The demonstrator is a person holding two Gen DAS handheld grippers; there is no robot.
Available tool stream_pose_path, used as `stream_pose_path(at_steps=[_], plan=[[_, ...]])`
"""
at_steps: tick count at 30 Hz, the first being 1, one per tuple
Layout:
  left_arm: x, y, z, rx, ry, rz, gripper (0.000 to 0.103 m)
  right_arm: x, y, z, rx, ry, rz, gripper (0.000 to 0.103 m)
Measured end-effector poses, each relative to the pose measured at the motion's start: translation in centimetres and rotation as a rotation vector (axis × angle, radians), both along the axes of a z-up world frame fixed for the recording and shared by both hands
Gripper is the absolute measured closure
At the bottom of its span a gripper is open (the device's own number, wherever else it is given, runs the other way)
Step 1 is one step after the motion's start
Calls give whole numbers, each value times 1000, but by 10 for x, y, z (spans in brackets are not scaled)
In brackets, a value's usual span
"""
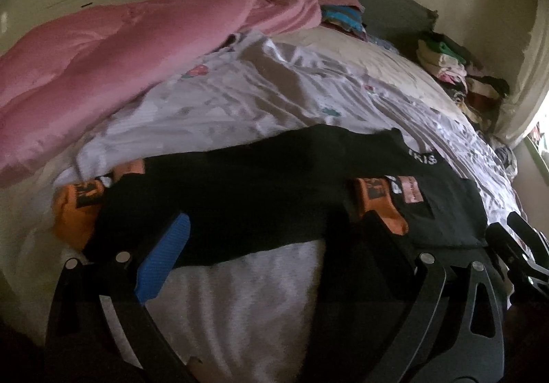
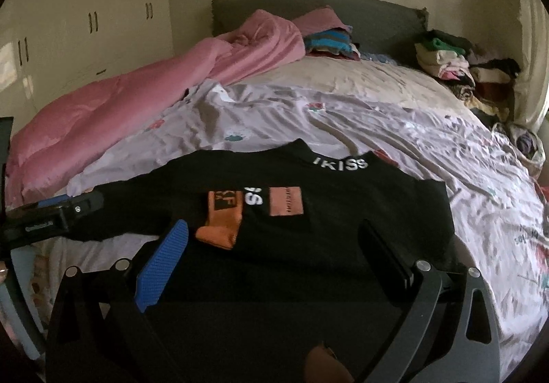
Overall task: Fold small clothes
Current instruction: 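Move the left gripper to the other sleeve's orange cuff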
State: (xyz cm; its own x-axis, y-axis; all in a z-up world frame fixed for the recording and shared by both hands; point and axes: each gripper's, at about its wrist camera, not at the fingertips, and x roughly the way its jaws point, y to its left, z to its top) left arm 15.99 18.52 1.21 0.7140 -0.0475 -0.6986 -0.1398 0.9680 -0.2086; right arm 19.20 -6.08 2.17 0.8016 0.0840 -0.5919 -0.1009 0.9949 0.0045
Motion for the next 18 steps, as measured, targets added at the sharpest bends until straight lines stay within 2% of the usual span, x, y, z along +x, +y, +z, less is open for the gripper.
stream_pose_path(at_steps=[18], plan=[[-22,85,-10,-47,26,208,10,14,84,7,-90,-11,142,4]])
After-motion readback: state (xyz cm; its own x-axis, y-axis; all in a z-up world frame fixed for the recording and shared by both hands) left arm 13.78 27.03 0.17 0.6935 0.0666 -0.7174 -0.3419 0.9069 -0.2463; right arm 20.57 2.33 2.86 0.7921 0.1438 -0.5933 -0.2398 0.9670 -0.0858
